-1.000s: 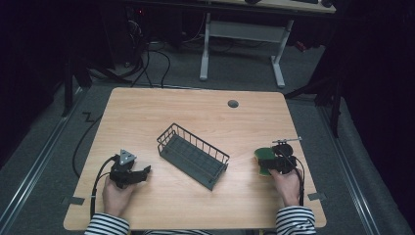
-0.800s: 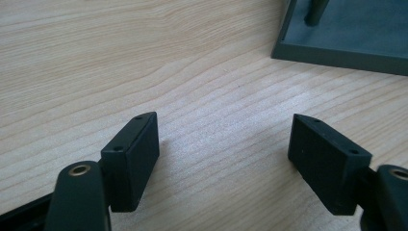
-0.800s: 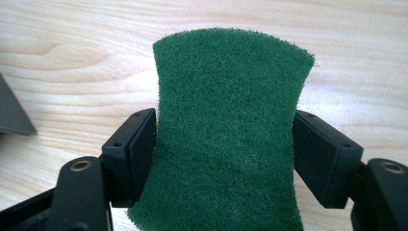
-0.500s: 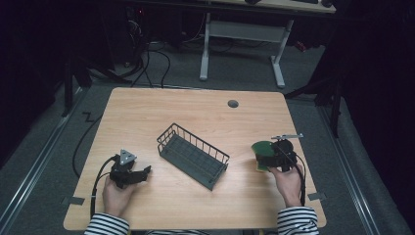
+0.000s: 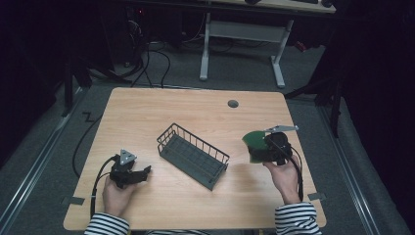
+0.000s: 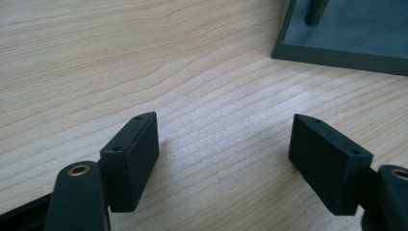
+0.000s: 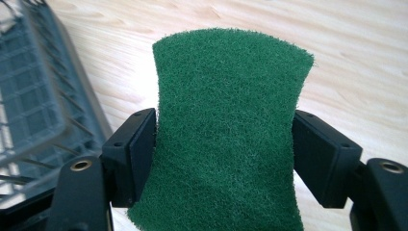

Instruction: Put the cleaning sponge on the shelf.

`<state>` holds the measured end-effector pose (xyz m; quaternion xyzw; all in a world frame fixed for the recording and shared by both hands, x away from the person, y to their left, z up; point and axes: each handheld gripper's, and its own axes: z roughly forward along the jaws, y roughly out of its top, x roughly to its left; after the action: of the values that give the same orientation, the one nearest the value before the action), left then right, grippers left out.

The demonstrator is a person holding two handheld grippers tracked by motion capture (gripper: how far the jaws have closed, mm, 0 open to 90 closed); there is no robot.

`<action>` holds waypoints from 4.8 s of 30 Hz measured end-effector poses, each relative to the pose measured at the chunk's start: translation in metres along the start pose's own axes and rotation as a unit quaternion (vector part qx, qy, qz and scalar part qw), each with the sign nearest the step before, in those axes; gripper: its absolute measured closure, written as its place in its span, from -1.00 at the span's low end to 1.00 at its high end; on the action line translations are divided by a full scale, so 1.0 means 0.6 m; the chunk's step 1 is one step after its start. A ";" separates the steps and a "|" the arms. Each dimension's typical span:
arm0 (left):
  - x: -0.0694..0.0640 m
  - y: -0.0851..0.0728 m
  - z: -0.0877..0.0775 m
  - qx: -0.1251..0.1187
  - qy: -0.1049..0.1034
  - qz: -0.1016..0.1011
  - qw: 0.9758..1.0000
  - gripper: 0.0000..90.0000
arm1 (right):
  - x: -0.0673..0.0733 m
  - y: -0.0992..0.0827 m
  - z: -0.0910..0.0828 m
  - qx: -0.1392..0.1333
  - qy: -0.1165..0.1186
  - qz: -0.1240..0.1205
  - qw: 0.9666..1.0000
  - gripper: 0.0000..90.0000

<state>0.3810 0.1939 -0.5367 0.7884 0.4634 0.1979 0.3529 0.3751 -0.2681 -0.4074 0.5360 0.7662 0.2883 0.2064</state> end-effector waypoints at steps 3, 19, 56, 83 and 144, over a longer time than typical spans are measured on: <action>0.000 0.000 0.000 0.000 0.000 0.000 1.000 -0.41 | 0.012 0.013 -0.005 -0.004 0.008 -0.011 1.000 -0.36; 0.000 0.000 0.000 0.000 0.001 -0.001 1.000 -0.41 | 0.074 0.064 -0.010 -0.020 0.058 -0.059 0.996 -0.36; 0.000 0.000 0.000 0.000 0.000 -0.001 1.000 -0.40 | 0.207 0.087 0.080 0.038 0.124 -0.167 0.977 -0.37; -0.001 0.000 0.000 -0.001 0.001 -0.002 1.000 -0.41 | 0.214 0.074 0.087 0.052 0.147 -0.174 0.972 -0.28; -0.001 0.000 0.000 -0.001 0.001 -0.002 1.000 -0.41 | -0.052 -0.054 -0.053 -0.121 0.104 0.049 0.986 -0.16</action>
<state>0.3807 0.1934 -0.5367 0.7869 0.4653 0.1979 0.3538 0.3429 -0.3127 -0.4051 0.5111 0.7158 0.4429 0.1742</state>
